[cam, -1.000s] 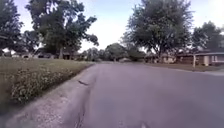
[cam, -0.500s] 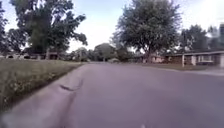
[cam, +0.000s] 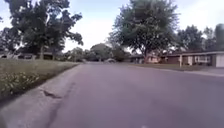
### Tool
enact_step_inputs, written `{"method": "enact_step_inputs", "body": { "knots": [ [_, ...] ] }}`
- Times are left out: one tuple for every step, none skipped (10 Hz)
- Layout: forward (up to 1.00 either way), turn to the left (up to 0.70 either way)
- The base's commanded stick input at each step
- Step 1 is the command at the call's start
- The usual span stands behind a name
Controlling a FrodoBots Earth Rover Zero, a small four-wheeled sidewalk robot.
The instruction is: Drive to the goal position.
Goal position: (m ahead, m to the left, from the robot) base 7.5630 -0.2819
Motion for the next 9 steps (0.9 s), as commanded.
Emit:
{"method": "enact_step_inputs", "body": {
  "knots": [
    [1.0,0.0],
    [1.0,0.0],
    [1.0,0.0],
    [1.0,0.07],
    [1.0,0.19],
    [1.0,0.3],
    [1.0,0.4],
    [1.0,0.4],
    [1.0,0.4]
  ]
}}
